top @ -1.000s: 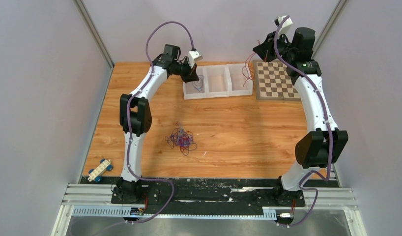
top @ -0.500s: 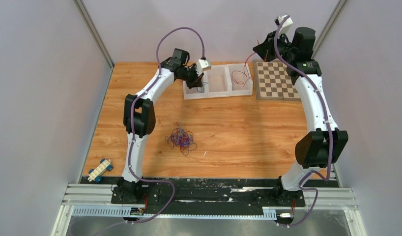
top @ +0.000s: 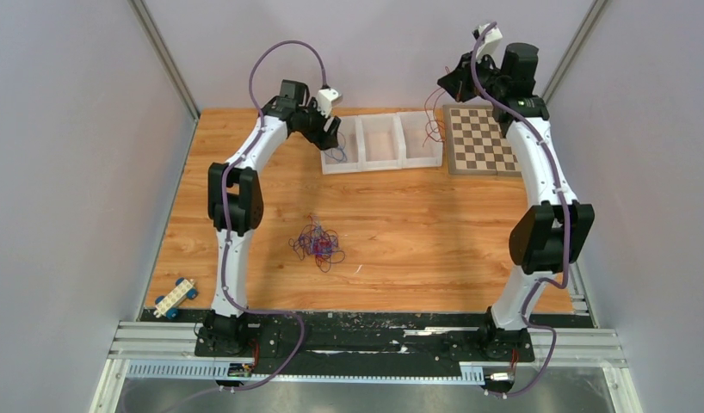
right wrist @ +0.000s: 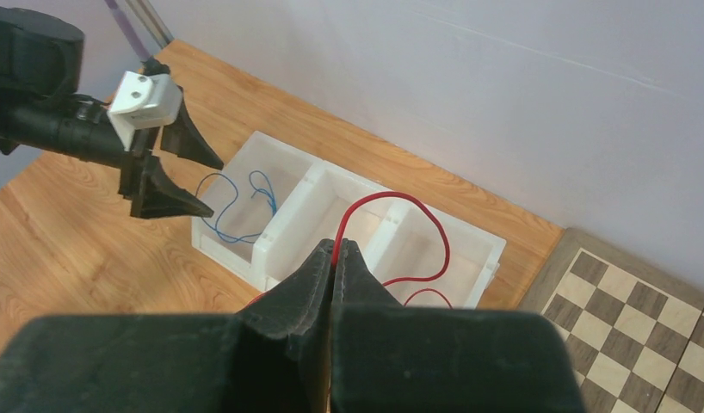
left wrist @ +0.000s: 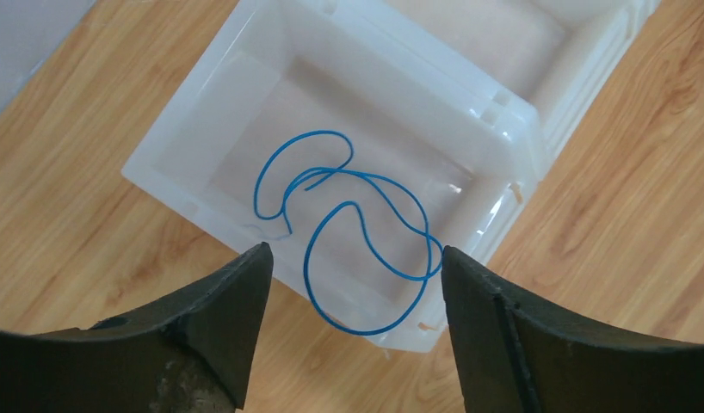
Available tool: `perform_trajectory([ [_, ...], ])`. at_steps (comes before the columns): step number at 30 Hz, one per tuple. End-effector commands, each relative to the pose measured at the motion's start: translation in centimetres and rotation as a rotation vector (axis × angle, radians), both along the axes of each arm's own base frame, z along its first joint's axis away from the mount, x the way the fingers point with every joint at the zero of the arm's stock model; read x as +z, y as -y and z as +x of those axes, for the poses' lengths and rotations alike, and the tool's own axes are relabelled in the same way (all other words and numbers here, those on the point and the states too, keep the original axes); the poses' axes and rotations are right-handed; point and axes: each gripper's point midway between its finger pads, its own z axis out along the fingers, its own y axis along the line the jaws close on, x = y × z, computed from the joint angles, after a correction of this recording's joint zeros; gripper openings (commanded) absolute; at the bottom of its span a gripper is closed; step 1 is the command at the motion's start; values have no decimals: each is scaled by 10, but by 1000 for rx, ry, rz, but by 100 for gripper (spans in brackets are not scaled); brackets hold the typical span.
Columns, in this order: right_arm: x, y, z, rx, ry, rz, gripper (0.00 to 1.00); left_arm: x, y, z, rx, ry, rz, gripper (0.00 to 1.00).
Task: Untangle the cables
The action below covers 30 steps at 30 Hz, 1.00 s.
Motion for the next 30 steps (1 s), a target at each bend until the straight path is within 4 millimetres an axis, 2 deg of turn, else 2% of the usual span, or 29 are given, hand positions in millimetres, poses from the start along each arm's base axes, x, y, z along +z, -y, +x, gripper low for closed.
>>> perform_trajectory([
  [1,3,1,28,-25,42,8,0,56,17,-2,15,56,-105,84],
  [6,-23,2,56,-31,39,-12,0,108,19,-24,14,82,-178,99],
  [7,-27,1,62,-29,34,-7,0,110,19,-28,11,78,-184,100],
  [9,-32,-1,71,-27,33,-3,0,134,18,-40,5,106,-204,100],
  [11,-40,-1,80,-37,27,-5,0,143,16,-47,12,111,-211,100],
  [17,-93,3,109,-81,17,-88,0,168,10,-61,53,105,-242,100],
  [24,-148,-7,124,-40,48,-213,0,186,-2,-77,124,52,-313,100],
  [30,-202,-22,120,21,22,-309,0,168,-25,-99,174,-62,-314,100],
])
